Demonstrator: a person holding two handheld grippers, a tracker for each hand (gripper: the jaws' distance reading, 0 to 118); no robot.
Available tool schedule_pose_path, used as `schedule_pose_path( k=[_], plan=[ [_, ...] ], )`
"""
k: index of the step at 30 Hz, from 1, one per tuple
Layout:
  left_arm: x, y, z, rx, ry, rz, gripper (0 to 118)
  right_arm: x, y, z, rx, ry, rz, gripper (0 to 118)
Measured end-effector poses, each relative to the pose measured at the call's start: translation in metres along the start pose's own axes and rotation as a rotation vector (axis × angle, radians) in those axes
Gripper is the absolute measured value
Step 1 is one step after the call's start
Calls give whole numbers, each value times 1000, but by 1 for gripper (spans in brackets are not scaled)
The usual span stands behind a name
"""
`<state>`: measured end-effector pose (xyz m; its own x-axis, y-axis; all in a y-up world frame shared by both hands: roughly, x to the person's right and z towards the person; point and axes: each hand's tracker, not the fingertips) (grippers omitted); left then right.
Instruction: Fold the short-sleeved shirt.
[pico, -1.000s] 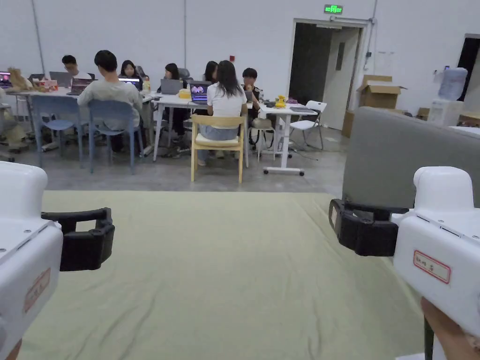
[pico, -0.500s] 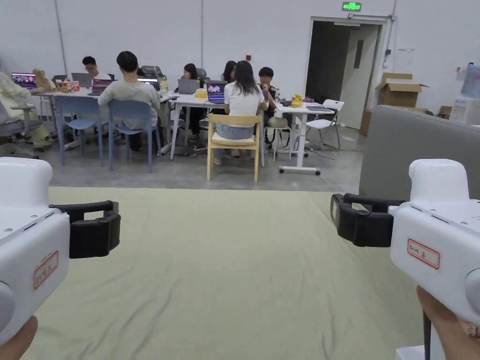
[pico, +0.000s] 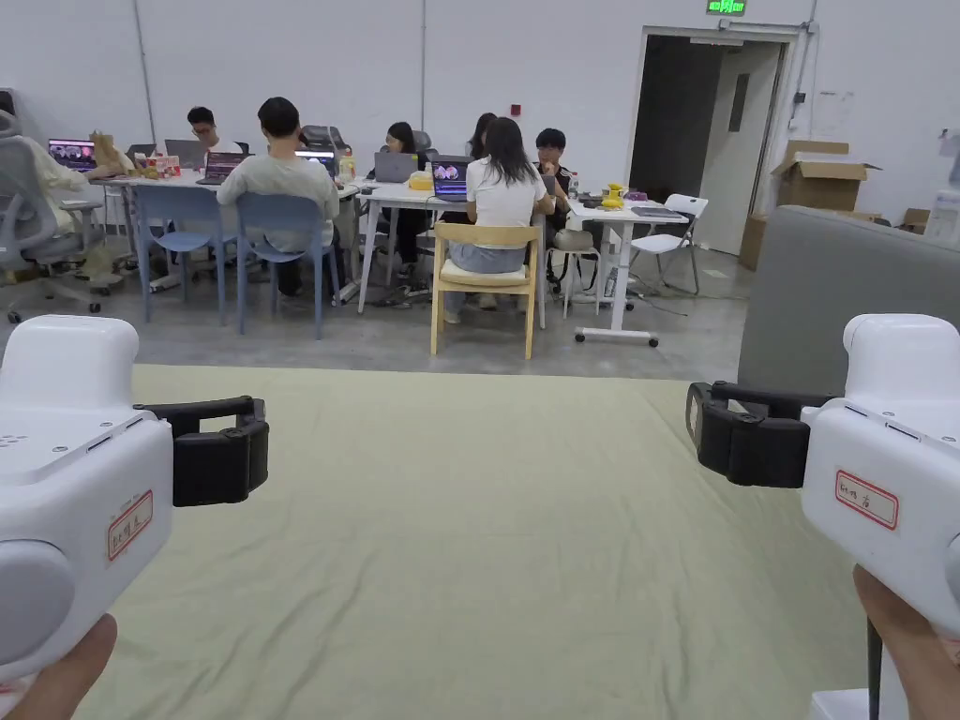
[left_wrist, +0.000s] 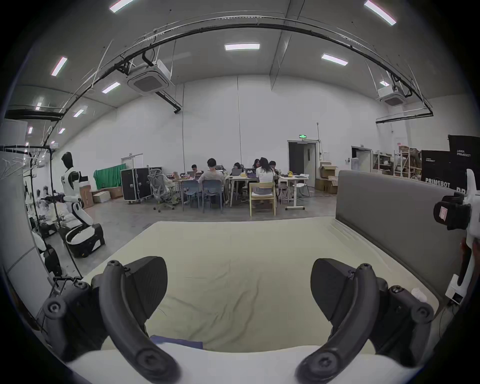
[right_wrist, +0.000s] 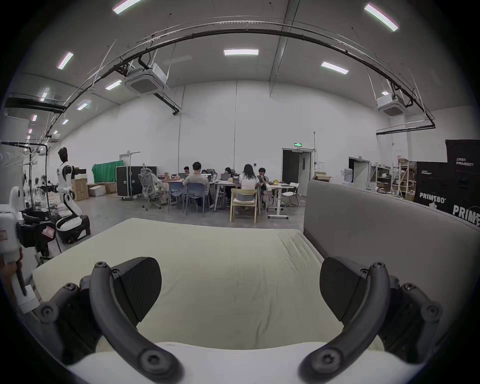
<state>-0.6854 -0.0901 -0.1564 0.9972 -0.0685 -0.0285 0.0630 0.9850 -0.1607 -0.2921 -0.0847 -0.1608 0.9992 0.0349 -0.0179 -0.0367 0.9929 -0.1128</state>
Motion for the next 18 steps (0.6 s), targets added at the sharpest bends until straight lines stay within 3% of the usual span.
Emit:
schedule_pose_path(
  k=[18],
  plan=[
    [-4, -1, -3, 16, -12, 17, 116, -3, -4, -5, -16, -13, -6, 118]
  ],
)
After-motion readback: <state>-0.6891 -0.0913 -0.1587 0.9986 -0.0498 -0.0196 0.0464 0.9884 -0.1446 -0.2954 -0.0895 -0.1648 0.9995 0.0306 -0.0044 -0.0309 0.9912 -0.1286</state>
